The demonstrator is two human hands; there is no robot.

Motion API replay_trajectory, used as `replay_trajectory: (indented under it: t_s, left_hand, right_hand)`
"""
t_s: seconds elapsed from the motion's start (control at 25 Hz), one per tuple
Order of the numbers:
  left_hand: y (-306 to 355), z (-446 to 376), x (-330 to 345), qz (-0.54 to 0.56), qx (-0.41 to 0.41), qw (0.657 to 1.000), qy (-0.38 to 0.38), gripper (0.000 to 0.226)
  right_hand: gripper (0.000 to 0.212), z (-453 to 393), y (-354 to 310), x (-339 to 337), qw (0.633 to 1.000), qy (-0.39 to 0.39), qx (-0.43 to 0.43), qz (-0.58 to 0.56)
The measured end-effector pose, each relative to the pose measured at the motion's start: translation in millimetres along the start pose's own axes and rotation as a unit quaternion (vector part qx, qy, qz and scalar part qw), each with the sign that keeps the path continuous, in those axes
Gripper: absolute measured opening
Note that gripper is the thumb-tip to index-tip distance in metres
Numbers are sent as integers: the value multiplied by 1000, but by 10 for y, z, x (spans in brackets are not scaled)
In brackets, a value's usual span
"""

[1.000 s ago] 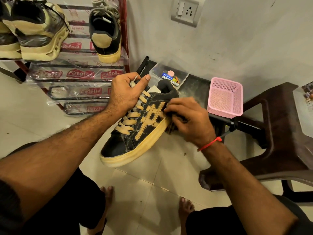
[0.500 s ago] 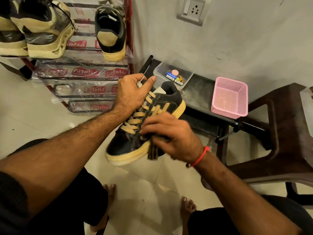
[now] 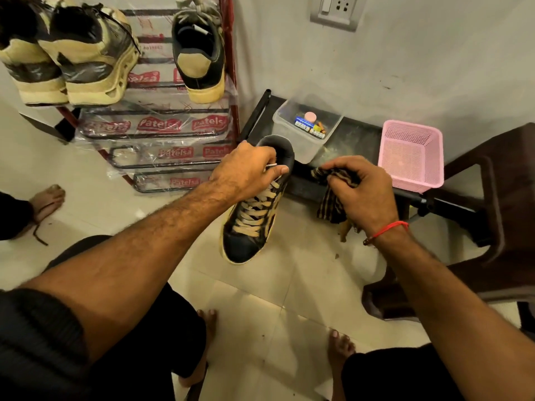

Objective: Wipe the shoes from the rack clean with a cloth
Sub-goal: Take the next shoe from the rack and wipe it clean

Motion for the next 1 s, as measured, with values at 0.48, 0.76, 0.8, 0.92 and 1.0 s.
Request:
replay_trajectory:
  t_s: [0.48, 0.76, 0.8, 0.92, 1.0]
  left_hand:
    - [-79, 81, 319, 266, -193, 937, -120, 38]
    - [66, 82, 249, 477, -235, 846, -33, 50]
    - [20, 77, 200, 496, -244, 833, -18, 54]
    - [-168, 54, 161, 530, -301, 792, 10, 48]
    - [-166, 68, 183, 570, -337, 749, -6, 41]
  right_hand:
    - [32, 127, -115, 162, 997, -62, 39, 17]
    - [31, 209, -42, 323, 970, -183, -51, 153]
    - [28, 175, 22, 265, 964, -187, -38, 188]
    - [24, 117, 224, 89, 952, -169, 33, 253]
    - [26, 136, 193, 75, 975, -111, 44, 187]
Point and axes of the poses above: each hand's wrist, its own z-axis away from the middle knuckle, its own x-axis out of the palm, y = z × x, the point moved 5 cm from there along -z, towards the middle knuckle, and after that the axes turned 14 degrees about -z, right-handed, at the moved point
